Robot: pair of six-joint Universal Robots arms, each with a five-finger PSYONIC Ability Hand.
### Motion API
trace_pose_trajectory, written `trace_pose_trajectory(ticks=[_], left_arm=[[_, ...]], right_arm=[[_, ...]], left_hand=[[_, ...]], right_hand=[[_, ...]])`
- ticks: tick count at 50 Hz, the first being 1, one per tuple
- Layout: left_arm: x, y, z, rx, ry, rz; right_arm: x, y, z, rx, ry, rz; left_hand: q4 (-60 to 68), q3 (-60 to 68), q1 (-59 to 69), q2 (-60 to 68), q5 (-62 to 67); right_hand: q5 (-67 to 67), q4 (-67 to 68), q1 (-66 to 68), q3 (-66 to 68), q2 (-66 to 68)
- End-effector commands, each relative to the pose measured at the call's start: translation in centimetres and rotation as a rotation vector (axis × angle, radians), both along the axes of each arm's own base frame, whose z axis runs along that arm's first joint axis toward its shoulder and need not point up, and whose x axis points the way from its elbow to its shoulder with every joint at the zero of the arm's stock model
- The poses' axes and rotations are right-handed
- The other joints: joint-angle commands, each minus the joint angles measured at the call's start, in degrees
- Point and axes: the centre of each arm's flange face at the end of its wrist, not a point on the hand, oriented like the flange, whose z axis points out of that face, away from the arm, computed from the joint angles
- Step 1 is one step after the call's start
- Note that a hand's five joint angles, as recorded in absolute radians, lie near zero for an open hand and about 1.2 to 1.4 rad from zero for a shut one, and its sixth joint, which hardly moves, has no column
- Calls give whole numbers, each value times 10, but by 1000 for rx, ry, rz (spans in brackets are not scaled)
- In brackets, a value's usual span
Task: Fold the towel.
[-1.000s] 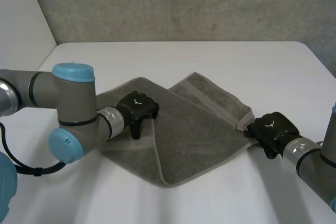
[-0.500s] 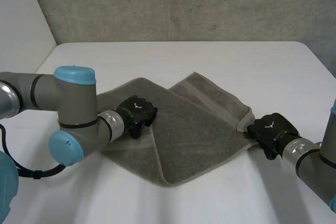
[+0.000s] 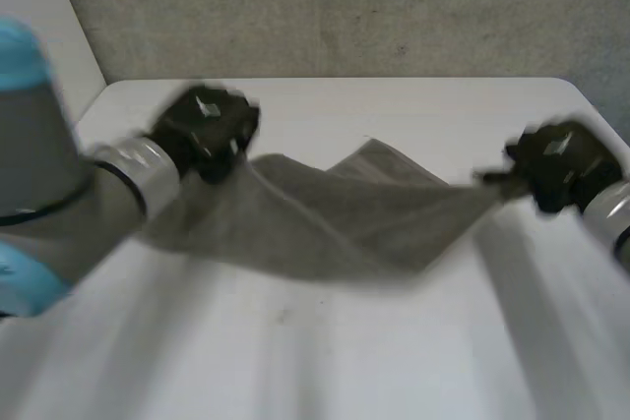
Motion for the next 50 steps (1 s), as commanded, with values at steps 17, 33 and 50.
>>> trace_pose_trajectory(ticks=[17, 33, 50], left_arm=[[88, 12, 99, -99, 491, 297], [46, -129, 83, -181, 596, 275], [69, -119, 106, -163, 835, 383]], right_arm=[[3, 5, 131, 127, -56, 118], [65, -107, 160, -428, -282, 18], [61, -81, 145, -253, -278, 11]], left_hand=[[103, 104, 124, 103, 118], [103, 104, 124, 103, 118], [103, 104, 124, 103, 118]], right_hand=[[29, 31, 33, 33, 34], [29, 31, 33, 33, 34], [29, 31, 33, 33, 34]])
